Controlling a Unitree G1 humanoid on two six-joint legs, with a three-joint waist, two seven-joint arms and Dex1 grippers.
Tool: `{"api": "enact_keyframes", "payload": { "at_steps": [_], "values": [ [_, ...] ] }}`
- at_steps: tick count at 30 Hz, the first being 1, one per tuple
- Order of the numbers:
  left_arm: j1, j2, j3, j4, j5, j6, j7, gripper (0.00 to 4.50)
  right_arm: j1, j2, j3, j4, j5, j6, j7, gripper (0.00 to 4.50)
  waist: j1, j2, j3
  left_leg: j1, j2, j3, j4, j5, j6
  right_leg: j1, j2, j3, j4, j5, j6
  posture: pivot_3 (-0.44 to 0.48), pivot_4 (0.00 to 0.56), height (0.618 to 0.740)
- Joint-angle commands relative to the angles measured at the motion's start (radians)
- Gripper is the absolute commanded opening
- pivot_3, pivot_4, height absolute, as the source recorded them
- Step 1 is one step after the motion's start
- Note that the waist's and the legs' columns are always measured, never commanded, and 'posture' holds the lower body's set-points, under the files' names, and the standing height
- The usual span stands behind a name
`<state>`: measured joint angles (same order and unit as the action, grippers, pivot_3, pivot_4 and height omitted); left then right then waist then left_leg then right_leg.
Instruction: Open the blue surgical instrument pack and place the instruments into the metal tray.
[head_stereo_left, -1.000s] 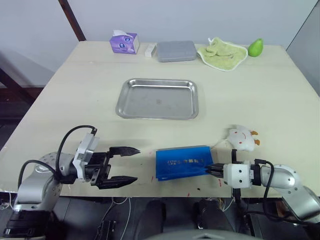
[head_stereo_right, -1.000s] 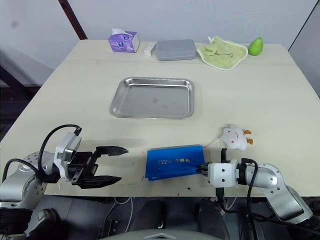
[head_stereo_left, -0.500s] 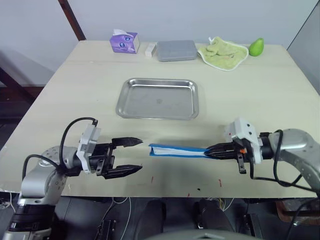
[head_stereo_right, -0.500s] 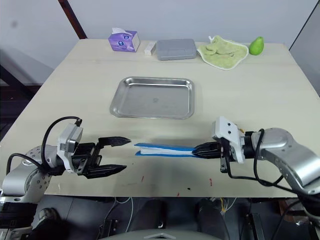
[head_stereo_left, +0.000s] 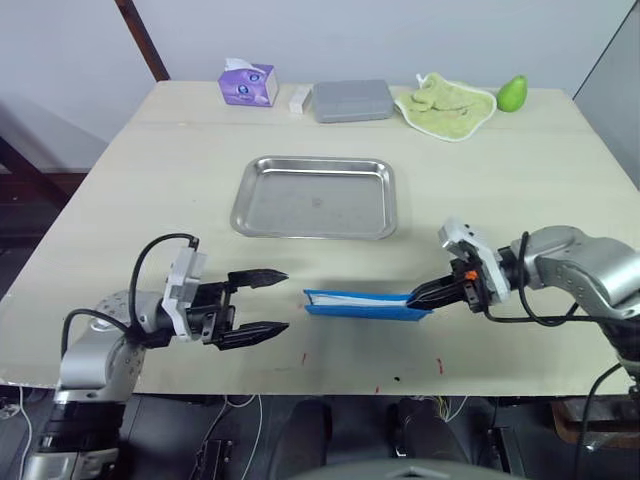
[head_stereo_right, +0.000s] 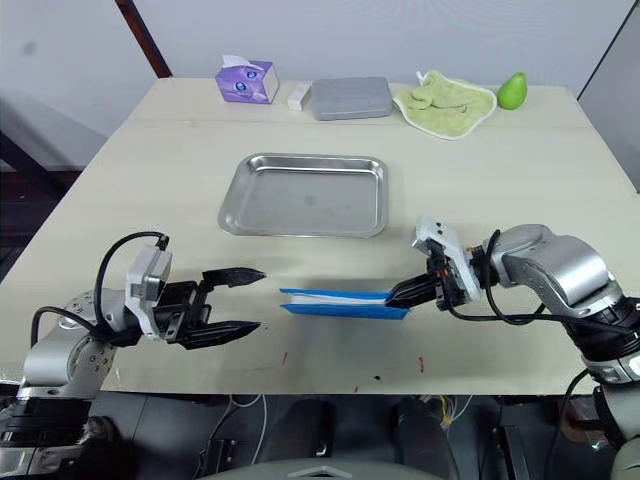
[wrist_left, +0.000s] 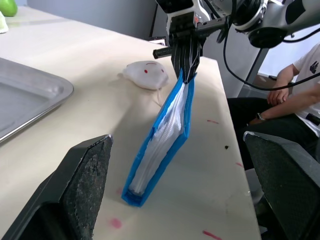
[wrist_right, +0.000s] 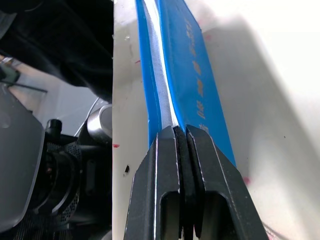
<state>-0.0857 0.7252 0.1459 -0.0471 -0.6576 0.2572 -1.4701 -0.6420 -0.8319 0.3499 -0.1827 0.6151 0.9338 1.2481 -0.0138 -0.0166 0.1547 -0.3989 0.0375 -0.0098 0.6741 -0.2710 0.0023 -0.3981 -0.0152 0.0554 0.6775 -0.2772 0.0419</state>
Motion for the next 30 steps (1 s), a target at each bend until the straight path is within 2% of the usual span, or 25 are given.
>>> {"api": "enact_keyframes", "payload": {
  "at_steps": [1, 7, 17, 21, 22, 23, 30],
  "values": [
    [-0.044, -0.018, -0.023, 0.050, 0.042, -0.064, -0.020, 4.50, -0.021, 0.008, 0.031, 0.038, -0.056, -0.034, 0.028, 0.05, 0.001, 0.000, 0.000, 0.000, 0.000, 0.000, 0.000, 0.000, 0.000, 0.000, 0.000, 0.000, 0.000, 0.000, 0.000, 0.000, 0.150, 0.740],
    [-0.111, -0.072, -0.076, 0.129, 0.104, -0.130, -0.017, 4.50, -0.042, 0.032, 0.048, 0.092, -0.107, -0.061, 0.052, 0.05, 0.000, 0.000, 0.000, 0.000, 0.000, 0.000, 0.000, 0.000, 0.000, 0.000, 0.000, 0.000, 0.000, 0.000, 0.000, 0.000, 0.150, 0.740],
    [-0.177, -0.153, -0.124, 0.196, 0.124, -0.192, -0.044, 4.50, -0.028, 0.048, 0.038, 0.081, -0.119, -0.055, 0.055, 0.05, -0.003, -0.001, -0.001, 0.000, 0.000, -0.001, 0.000, 0.000, 0.000, 0.000, 0.001, 0.000, 0.000, 0.000, 0.000, 0.000, 0.150, 0.740],
    [-0.190, -0.169, -0.132, 0.214, 0.129, -0.204, -0.050, 3.33, -0.028, 0.053, 0.031, 0.078, -0.119, -0.052, 0.055, 0.00, -0.003, -0.001, -0.001, 0.001, 0.000, -0.001, 0.000, 0.000, 0.000, 0.000, 0.001, 0.000, 0.001, 0.000, 0.000, 0.000, 0.150, 0.740],
    [-0.194, -0.172, -0.133, 0.219, 0.132, -0.209, -0.049, 3.33, -0.028, 0.053, 0.030, 0.077, -0.119, -0.051, 0.056, 0.00, -0.003, -0.001, -0.001, 0.001, 0.000, -0.001, 0.000, 0.000, 0.000, 0.000, 0.001, 0.000, 0.000, 0.000, 0.000, 0.000, 0.150, 0.740],
    [-0.196, -0.175, -0.134, 0.222, 0.135, -0.212, -0.048, 2.67, -0.027, 0.053, 0.029, 0.075, -0.120, -0.051, 0.057, 0.00, -0.003, -0.001, -0.001, 0.001, 0.000, -0.001, 0.000, 0.000, 0.000, 0.000, 0.001, 0.000, 0.000, 0.000, 0.000, 0.000, 0.150, 0.740],
    [-0.212, -0.189, -0.143, 0.246, 0.142, -0.228, -0.052, 2.67, -0.029, 0.054, 0.025, 0.073, -0.120, -0.050, 0.060, 0.00, -0.003, -0.001, -0.001, 0.001, 0.000, -0.001, 0.000, 0.000, 0.000, 0.000, 0.001, 0.000, 0.000, 0.000, 0.000, 0.000, 0.150, 0.740]
  ]
}}
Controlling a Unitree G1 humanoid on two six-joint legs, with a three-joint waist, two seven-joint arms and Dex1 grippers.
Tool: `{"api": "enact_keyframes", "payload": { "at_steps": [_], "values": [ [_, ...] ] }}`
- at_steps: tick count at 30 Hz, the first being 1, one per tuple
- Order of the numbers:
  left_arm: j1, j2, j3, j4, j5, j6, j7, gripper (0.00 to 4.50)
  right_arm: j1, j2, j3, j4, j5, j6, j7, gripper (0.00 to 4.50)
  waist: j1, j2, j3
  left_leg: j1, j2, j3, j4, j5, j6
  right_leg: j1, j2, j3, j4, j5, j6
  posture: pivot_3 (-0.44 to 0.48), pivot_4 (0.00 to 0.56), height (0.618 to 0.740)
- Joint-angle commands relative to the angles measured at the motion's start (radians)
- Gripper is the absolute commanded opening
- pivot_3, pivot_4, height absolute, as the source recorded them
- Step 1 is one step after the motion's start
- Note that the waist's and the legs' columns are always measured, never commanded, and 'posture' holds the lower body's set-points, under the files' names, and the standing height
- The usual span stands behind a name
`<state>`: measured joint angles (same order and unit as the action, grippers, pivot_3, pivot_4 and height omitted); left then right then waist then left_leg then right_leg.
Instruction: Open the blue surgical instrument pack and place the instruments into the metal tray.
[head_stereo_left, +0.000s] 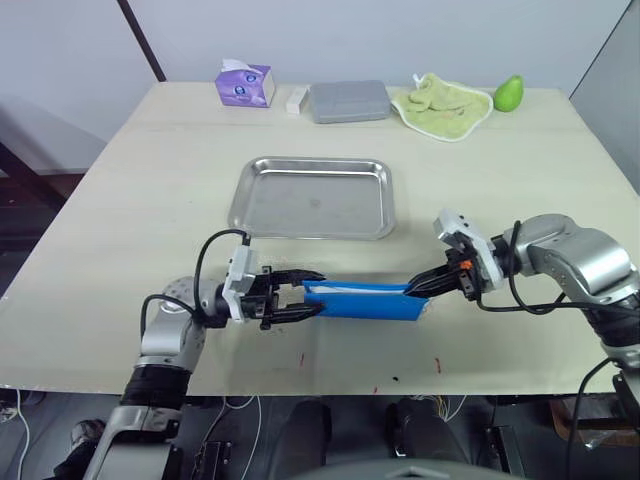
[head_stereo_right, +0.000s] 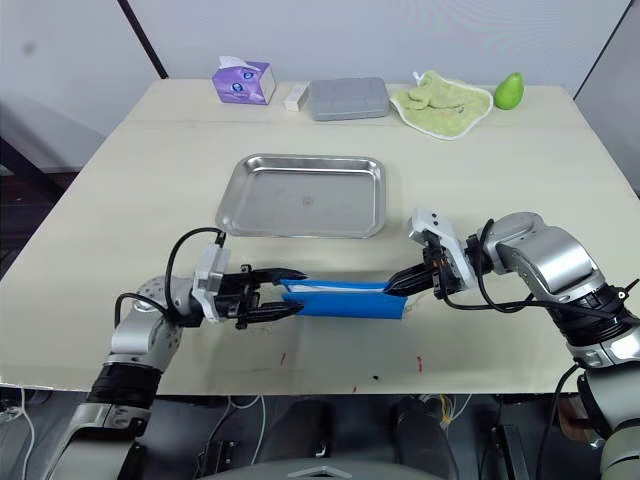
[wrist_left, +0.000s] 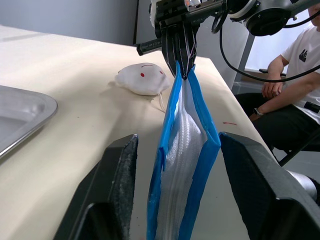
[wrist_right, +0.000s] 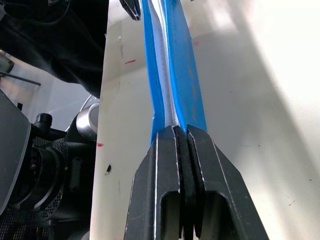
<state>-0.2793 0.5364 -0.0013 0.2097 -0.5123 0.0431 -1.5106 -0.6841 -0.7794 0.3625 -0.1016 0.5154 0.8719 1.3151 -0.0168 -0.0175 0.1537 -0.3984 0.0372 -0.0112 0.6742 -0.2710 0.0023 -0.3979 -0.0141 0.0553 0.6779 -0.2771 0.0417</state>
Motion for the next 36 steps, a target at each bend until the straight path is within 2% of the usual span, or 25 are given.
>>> {"api": "enact_keyframes", "payload": {
  "at_steps": [1, 4, 5, 7, 9, 10, 20, 21, 22, 23, 24, 26, 28, 29, 30, 33, 36],
  "values": [
    [-0.020, -0.003, 0.003, -0.009, -0.005, -0.014, -0.012, 2.67, 0.012, 0.002, 0.012, -0.008, -0.021, 0.011, -0.007, 0.00, 0.000, 0.000, 0.000, 0.000, 0.000, 0.000, 0.000, 0.000, 0.000, 0.000, 0.000, 0.000, 0.000, 0.000, 0.000, 0.000, 0.150, 0.740],
    [-0.025, -0.007, 0.001, -0.008, -0.006, -0.014, -0.013, 2.67, 0.011, 0.002, 0.012, -0.006, -0.024, 0.008, -0.007, 0.00, 0.000, 0.000, 0.000, 0.000, 0.000, 0.000, 0.000, 0.000, 0.000, 0.000, 0.000, 0.000, 0.000, 0.000, 0.000, 0.000, 0.150, 0.740],
    [-0.026, -0.009, 0.001, -0.008, -0.007, -0.015, -0.014, 2.14, 0.011, 0.003, 0.012, -0.006, -0.024, 0.008, -0.007, 0.00, 0.000, 0.000, 0.000, 0.000, 0.000, 0.000, 0.000, 0.000, 0.000, 0.000, 0.000, 0.000, 0.000, 0.000, 0.000, 0.000, 0.150, 0.740],
    [-0.030, -0.013, 0.002, -0.010, -0.009, -0.015, -0.015, 1.42, 0.011, 0.004, 0.012, -0.008, -0.025, 0.009, -0.009, 0.00, 0.000, 0.000, 0.000, 0.000, 0.000, 0.000, 0.000, 0.000, 0.000, 0.000, 0.000, 0.000, 0.000, 0.000, 0.000, 0.000, 0.150, 0.740],
    [-0.035, -0.015, -0.002, -0.012, -0.006, -0.018, -0.020, 0.30, 0.010, 0.007, 0.011, -0.007, -0.025, 0.010, -0.012, 0.00, 0.000, 0.000, 0.000, 0.000, 0.000, 0.000, 0.000, 0.000, 0.000, 0.000, 0.000, 0.000, 0.000, 0.000, 0.000, 0.000, 0.150, 0.740],
    [-0.037, -0.016, -0.003, -0.012, -0.006, -0.018, -0.023, 0.07, 0.010, 0.010, 0.010, -0.007, -0.026, 0.009, -0.015, 0.00, 0.000, 0.000, 0.000, 0.000, 0.000, 0.000, 0.000, 0.000, 0.000, 0.000, 0.000, 0.000, 0.000, 0.000, 0.000, 0.000, 0.150, 0.740],
    [-0.041, -0.015, -0.005, -0.003, 0.003, -0.038, -0.031, 0.07, 0.025, 0.028, -0.059, -0.006, -0.025, -0.026, -0.047, 0.00, 0.000, 0.000, 0.000, 0.000, 0.000, 0.000, 0.000, 0.000, 0.000, 0.000, 0.000, 0.000, 0.000, 0.000, 0.000, 0.000, 0.150, 0.740],
    [-0.042, -0.013, -0.005, -0.003, 0.005, -0.041, -0.032, 0.00, 0.034, 0.022, -0.089, -0.016, -0.014, -0.043, -0.044, 0.72, 0.000, 0.000, 0.000, 0.000, 0.000, 0.000, 0.000, 0.000, 0.000, 0.000, 0.000, 0.000, 0.000, 0.000, 0.000, 0.000, 0.150, 0.740],
    [-0.042, -0.011, -0.005, -0.003, 0.005, -0.043, -0.033, 0.00, 0.042, 0.018, -0.110, -0.025, -0.005, -0.054, -0.042, 1.00, 0.001, 0.000, 0.000, 0.000, 0.000, 0.000, 0.000, 0.000, 0.000, 0.000, 0.000, 0.000, 0.000, 0.000, 0.000, 0.000, 0.150, 0.740],
    [-0.042, -0.009, -0.004, -0.002, 0.006, -0.047, -0.035, 0.00, 0.059, 0.007, -0.149, -0.038, 0.008, -0.062, -0.047, 1.59, 0.001, 0.000, 0.001, -0.001, 0.000, 0.000, 0.000, 0.000, 0.000, 0.000, 0.000, 0.000, 0.000, 0.000, 0.000, 0.000, 0.150, 0.740],
    [-0.042, -0.007, -0.003, -0.002, 0.006, -0.050, -0.037, 0.00, 0.072, -0.001, -0.175, -0.047, 0.017, -0.068, -0.051, 1.59, 0.002, 0.000, 0.001, -0.001, 0.000, 0.000, 0.000, 0.000, 0.000, 0.000, 0.000, 0.000, 0.000, 0.000, 0.000, 0.000, 0.150, 0.740],
    [-0.044, -0.003, -0.004, 0.001, 0.011, -0.061, -0.041, 0.00, 0.117, -0.037, -0.239, -0.073, 0.044, -0.077, -0.040, 2.39, 0.007, 0.001, 0.002, -0.002, 0.000, 0.000, 0.000, 0.000, 0.000, 0.000, -0.001, -0.001, -0.001, 0.000, 0.000, 0.000, 0.150, 0.740],
    [-0.046, 0.000, -0.003, 0.003, 0.010, -0.063, -0.042, 0.00, 0.163, -0.072, -0.308, -0.097, 0.076, -0.067, -0.039, 3.41, 0.008, 0.001, 0.002, -0.002, 0.000, 0.000, 0.000, 0.000, 0.000, 0.000, -0.002, -0.001, -0.001, 0.000, 0.000, 0.000, 0.150, 0.740],
    [-0.046, 0.000, -0.003, 0.004, 0.009, -0.063, -0.043, 0.00, 0.182, -0.085, -0.334, -0.105, 0.086, -0.064, -0.043, 3.74, 0.007, 0.001, 0.002, -0.002, 0.000, 0.000, 0.000, 0.000, 0.000, 0.000, -0.002, -0.001, -0.001, 0.000, 0.000, 0.000, 0.150, 0.740],
    [-0.047, 0.001, -0.003, 0.004, 0.009, -0.063, -0.043, 0.00, 0.198, -0.099, -0.358, -0.110, 0.095, -0.058, -0.048, 4.42, 0.005, 0.000, 0.002, -0.002, 0.000, 0.000, 0.000, 0.000, 0.000, 0.000, -0.002, -0.001, -0.001, 0.000, 0.000, 0.000, 0.150, 0.740],
    [-0.051, 0.006, -0.003, 0.006, 0.008, -0.064, -0.045, 0.00, 0.248, -0.136, -0.413, -0.101, 0.058, -0.084, -0.093, 4.42, 0.003, 0.001, 0.002, -0.001, -0.001, 0.001, 0.000, 0.000, 0.000, 0.000, -0.001, 0.000, -0.001, 0.000, 0.000, 0.000, 0.150, 0.740],
    [-0.055, 0.011, -0.003, 0.007, 0.011, -0.066, -0.047, 0.00, 0.269, -0.143, -0.397, -0.069, -0.014, -0.139, -0.149, 4.42, 0.000, 0.001, 0.002, -0.001, -0.001, 0.001, 0.000, 0.000, 0.000, 0.000, 0.000, 0.000, -0.001, 0.000, 0.000, 0.000, 0.150, 0.740]
  ]
}}
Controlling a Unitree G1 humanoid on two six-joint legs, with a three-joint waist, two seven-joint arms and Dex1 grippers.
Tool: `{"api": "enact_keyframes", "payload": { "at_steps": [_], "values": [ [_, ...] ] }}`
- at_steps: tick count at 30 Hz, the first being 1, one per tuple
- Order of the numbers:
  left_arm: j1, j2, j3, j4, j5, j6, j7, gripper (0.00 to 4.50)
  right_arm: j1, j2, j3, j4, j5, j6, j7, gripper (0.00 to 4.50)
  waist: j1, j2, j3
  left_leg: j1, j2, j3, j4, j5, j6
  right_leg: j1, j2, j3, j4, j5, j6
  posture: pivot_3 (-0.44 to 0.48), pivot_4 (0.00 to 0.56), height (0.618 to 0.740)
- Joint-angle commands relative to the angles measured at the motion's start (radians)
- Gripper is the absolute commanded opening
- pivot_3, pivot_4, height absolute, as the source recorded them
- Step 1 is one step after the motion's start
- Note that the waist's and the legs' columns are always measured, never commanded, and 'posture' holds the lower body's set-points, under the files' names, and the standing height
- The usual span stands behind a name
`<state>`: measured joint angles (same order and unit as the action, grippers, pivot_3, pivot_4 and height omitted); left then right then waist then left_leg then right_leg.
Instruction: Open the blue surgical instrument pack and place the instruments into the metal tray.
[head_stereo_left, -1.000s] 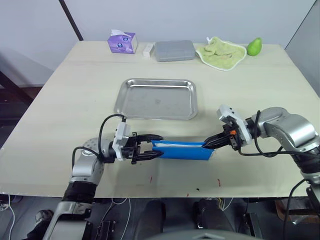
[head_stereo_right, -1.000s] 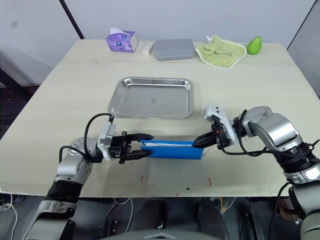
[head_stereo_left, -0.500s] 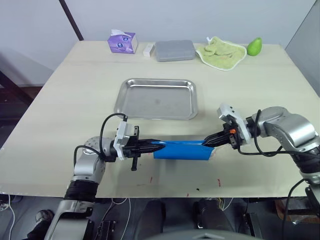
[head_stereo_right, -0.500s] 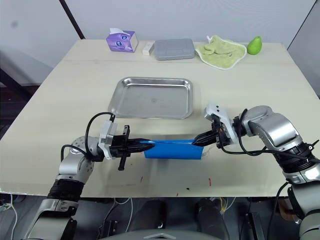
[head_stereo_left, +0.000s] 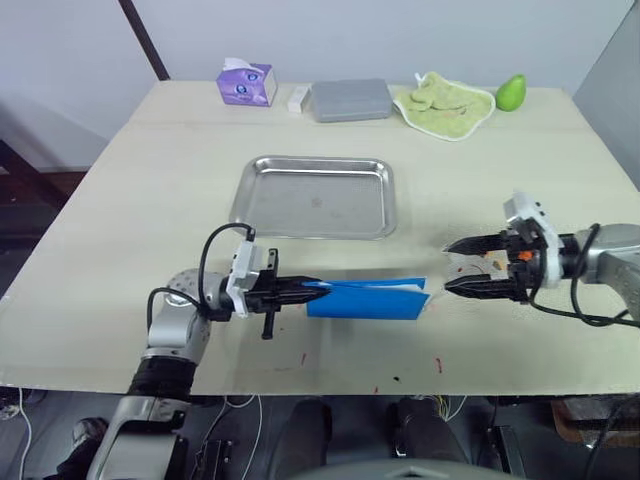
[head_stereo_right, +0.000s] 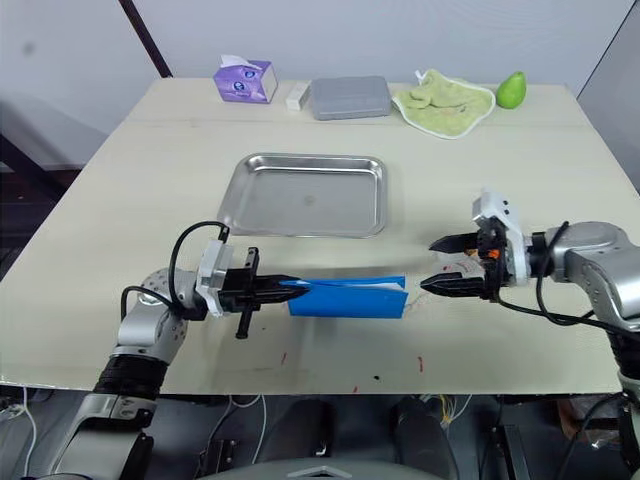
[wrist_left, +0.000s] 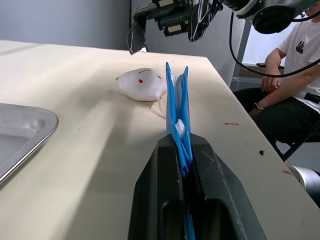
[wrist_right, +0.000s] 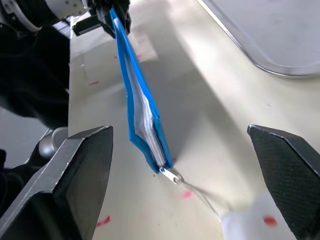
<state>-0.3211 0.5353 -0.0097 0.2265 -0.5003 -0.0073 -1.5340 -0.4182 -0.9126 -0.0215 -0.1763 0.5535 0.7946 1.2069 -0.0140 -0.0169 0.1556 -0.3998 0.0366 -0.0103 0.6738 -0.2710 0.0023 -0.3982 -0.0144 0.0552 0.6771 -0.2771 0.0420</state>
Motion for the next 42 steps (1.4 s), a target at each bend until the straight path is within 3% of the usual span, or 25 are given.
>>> {"api": "enact_keyframes", "payload": {
  "at_steps": [1, 11, 15, 16, 17, 21, 23, 32, 42],
  "values": [
    [-0.014, 0.014, 0.005, -0.010, 0.001, -0.018, -0.024, 0.00, 0.010, -0.013, 0.009, 0.022, -0.091, -0.092, -0.058, 4.42, -0.002, 0.000, 0.000, 0.001, 0.000, 0.000, 0.000, 0.000, 0.000, 0.000, 0.000, 0.001, 0.000, 0.000, 0.000, 0.000, 0.150, 0.740],
    [-0.016, 0.024, 0.001, -0.013, 0.013, -0.033, -0.016, 0.00, -0.010, -0.003, 0.157, 0.164, -0.307, -0.218, -0.120, 4.42, -0.001, 0.001, 0.000, 0.000, 0.000, 0.001, 0.000, 0.000, 0.000, -0.001, 0.000, 0.001, 0.000, 0.000, 0.000, 0.000, 0.150, 0.740],
    [-0.014, 0.025, 0.000, -0.016, 0.014, -0.033, -0.012, 0.00, -0.018, 0.013, 0.172, 0.177, -0.319, -0.228, -0.116, 2.84, -0.001, 0.001, 0.001, 0.000, 0.000, 0.001, 0.000, 0.000, 0.000, -0.001, 0.000, 0.001, 0.000, 0.000, 0.000, 0.000, 0.150, 0.740],
    [-0.012, 0.025, 0.000, -0.016, 0.016, -0.034, -0.010, 0.00, -0.013, 0.014, 0.166, 0.160, -0.309, -0.222, -0.109, 2.26, -0.001, 0.001, 0.001, 0.000, 0.000, 0.001, 0.000, 0.000, 0.000, -0.001, 0.000, 0.001, 0.000, 0.000, 0.000, 0.000, 0.150, 0.740],
    [-0.011, 0.025, -0.001, -0.014, 0.018, -0.037, -0.009, 0.00, -0.008, 0.012, 0.159, 0.144, -0.299, -0.216, -0.101, 2.15, -0.001, 0.001, 0.001, 0.000, 0.000, 0.001, 0.000, 0.000, 0.000, -0.001, 0.000, 0.001, 0.000, 0.000, 0.000, 0.000, 0.150, 0.740],
    [-0.010, 0.024, -0.002, -0.011, 0.021, -0.040, -0.006, 0.00, -0.005, 0.006, 0.116, 0.095, -0.248, -0.166, -0.091, 0.50, -0.001, 0.001, 0.001, 0.000, 0.000, 0.001, 0.000, 0.000, 0.000, -0.001, 0.000, 0.001, 0.000, 0.000, 0.000, 0.000, 0.150, 0.740],
    [-0.010, 0.024, -0.004, -0.008, 0.024, -0.042, -0.006, 0.00, -0.012, 0.006, 0.079, 0.071, -0.199, -0.122, -0.087, 0.06, -0.001, 0.001, 0.001, 0.000, 0.000, 0.001, 0.000, 0.000, 0.000, -0.001, 0.000, 0.001, 0.000, 0.000, 0.000, 0.000, 0.150, 0.740],
    [-0.017, 0.028, -0.012, 0.018, 0.046, -0.055, -0.017, 0.00, -0.120, 0.013, -0.101, -0.019, 0.130, 0.136, -0.035, 0.03, 0.000, 0.002, 0.001, 0.000, 0.000, 0.001, 0.000, 0.000, 0.000, -0.001, 0.000, 0.001, 0.000, 0.000, 0.000, 0.000, 0.150, 0.740],
    [-0.034, 0.029, -0.021, 0.043, 0.057, -0.071, -0.024, 0.00, -0.306, 0.112, -0.059, -0.095, 0.255, 0.248, -0.134, 0.03, 0.000, 0.002, 0.002, 0.000, 0.000, 0.000, 0.000, 0.000, 0.000, -0.001, 0.000, 0.001, 0.000, 0.000, 0.000, 0.000, 0.150, 0.740]
  ]
}}
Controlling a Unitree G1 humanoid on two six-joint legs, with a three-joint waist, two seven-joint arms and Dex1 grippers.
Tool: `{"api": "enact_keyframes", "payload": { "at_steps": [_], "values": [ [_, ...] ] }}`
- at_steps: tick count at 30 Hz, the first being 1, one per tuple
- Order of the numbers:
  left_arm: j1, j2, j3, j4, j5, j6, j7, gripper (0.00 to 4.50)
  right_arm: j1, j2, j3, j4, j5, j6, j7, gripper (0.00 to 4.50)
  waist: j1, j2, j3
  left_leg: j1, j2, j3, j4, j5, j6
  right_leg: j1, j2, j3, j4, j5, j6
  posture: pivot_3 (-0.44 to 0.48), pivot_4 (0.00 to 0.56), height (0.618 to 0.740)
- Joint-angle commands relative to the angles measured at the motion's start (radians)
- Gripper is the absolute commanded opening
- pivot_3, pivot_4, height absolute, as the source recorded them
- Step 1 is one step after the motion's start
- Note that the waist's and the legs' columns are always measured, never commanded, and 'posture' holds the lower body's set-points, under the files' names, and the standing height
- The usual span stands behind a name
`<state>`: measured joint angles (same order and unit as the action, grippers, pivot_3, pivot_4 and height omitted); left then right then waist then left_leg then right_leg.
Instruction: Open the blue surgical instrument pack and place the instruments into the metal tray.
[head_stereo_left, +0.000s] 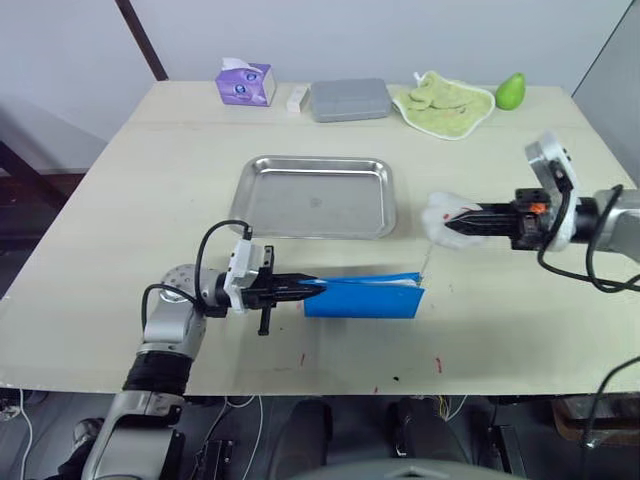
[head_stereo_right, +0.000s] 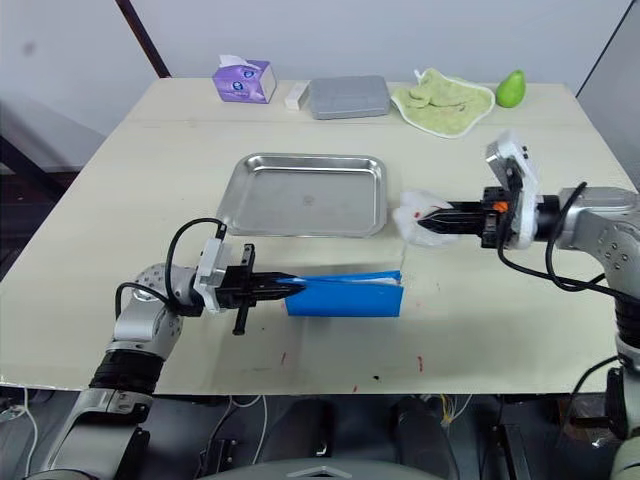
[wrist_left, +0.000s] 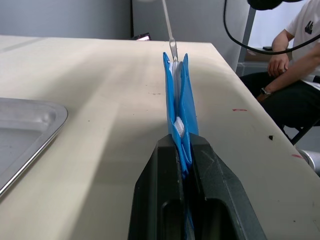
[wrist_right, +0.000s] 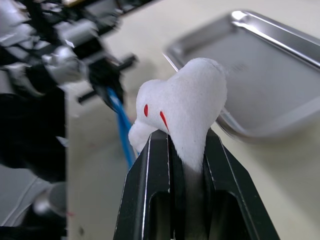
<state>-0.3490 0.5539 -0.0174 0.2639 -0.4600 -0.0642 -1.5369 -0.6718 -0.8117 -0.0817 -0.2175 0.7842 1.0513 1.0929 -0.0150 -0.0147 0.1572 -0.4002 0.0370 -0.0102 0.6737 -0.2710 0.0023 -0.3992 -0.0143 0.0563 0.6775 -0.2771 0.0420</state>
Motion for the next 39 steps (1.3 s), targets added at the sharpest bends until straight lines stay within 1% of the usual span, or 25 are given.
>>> {"api": "enact_keyframes", "payload": {
  "at_steps": [1, 5, 9, 15, 17, 21, 25, 31, 39],
  "values": [
    [-0.006, 0.011, -0.014, 0.008, 0.018, -0.016, -0.022, 0.00, -0.066, 0.023, 0.015, -0.058, 0.018, -0.012, -0.033, 0.03, 0.001, 0.000, 0.000, 0.000, 0.000, 0.000, 0.000, 0.000, 0.000, 0.000, 0.000, 0.000, 0.000, 0.000, 0.000, 0.000, 0.150, 0.740],
    [-0.010, 0.016, -0.019, 0.015, 0.024, -0.023, -0.029, 0.00, -0.134, 0.093, 0.073, -0.059, -0.005, -0.027, -0.087, 0.03, 0.001, 0.000, 0.000, 0.000, 0.000, 0.000, 0.000, 0.000, 0.000, 0.000, -0.001, 0.000, 0.000, 0.000, 0.000, 0.000, 0.150, 0.740],
    [-0.017, 0.013, -0.025, 0.021, 0.026, -0.024, -0.029, 0.00, -0.186, 0.172, 0.169, -0.049, -0.076, -0.080, -0.115, 0.03, -0.002, 0.000, 0.000, -0.001, 0.000, 0.000, 0.000, 0.000, 0.000, -0.002, 0.000, 0.001, 0.001, 0.000, 0.000, 0.000, 0.150, 0.740],
    [-0.024, 0.010, -0.032, 0.013, 0.026, -0.019, -0.019, 0.00, -0.215, 0.259, 0.280, -0.005, -0.167, -0.153, -0.124, 0.03, 0.000, 0.000, 0.000, -0.003, 0.000, 0.000, 0.000, 0.000, 0.000, -0.004, -0.001, 0.000, 0.001, 0.000, 0.000, 0.000, 0.150, 0.740],
    [-0.025, 0.010, -0.033, 0.008, 0.027, -0.020, -0.013, 0.00, -0.234, 0.319, 0.328, 0.036, -0.212, -0.188, -0.141, 0.03, -0.001, 0.000, 0.000, -0.003, 0.000, 0.000, 0.000, 0.000, 0.000, -0.004, -0.001, 0.001, 0.001, 0.000, 0.000, 0.000, 0.150, 0.740],
    [-0.022, 0.012, -0.033, 0.002, 0.032, -0.019, -0.004, 0.00, -0.273, 0.414, 0.368, 0.098, -0.270, -0.233, -0.170, 0.03, -0.004, 0.001, 0.000, -0.002, 0.000, 0.000, -0.001, 0.000, 0.000, -0.004, 0.000, 0.001, 0.002, 0.000, 0.000, 0.000, 0.150, 0.740],
    [-0.020, 0.013, -0.034, -0.001, 0.035, -0.017, 0.001, 0.00, -0.281, 0.472, 0.395, 0.136, -0.316, -0.267, -0.177, 0.03, -0.001, 0.001, 0.000, -0.002, 0.000, 0.000, -0.001, 0.000, 0.000, -0.005, 0.000, 0.000, 0.001, 0.000, 0.000, 0.000, 0.150, 0.740],
    [-0.021, 0.014, -0.034, 0.004, 0.042, -0.021, 0.011, 0.00, -0.271, 0.502, 0.410, 0.154, -0.353, -0.293, -0.166, 0.03, -0.002, 0.001, 0.000, -0.002, 0.000, 0.000, -0.001, 0.000, 0.000, -0.004, -0.001, 0.000, 0.002, 0.000, 0.000, 0.000, 0.150, 0.740],
    [-0.019, 0.020, -0.014, 0.033, 0.040, -0.042, 0.013, 0.00, -0.257, 0.488, 0.377, 0.136, -0.356, -0.290, -0.165, 0.03, -0.003, 0.001, 0.000, -0.002, 0.000, 0.000, -0.001, 0.000, 0.000, -0.004, -0.001, 0.000, 0.002, 0.000, 0.000, 0.000, 0.150, 0.740]
  ]
}}
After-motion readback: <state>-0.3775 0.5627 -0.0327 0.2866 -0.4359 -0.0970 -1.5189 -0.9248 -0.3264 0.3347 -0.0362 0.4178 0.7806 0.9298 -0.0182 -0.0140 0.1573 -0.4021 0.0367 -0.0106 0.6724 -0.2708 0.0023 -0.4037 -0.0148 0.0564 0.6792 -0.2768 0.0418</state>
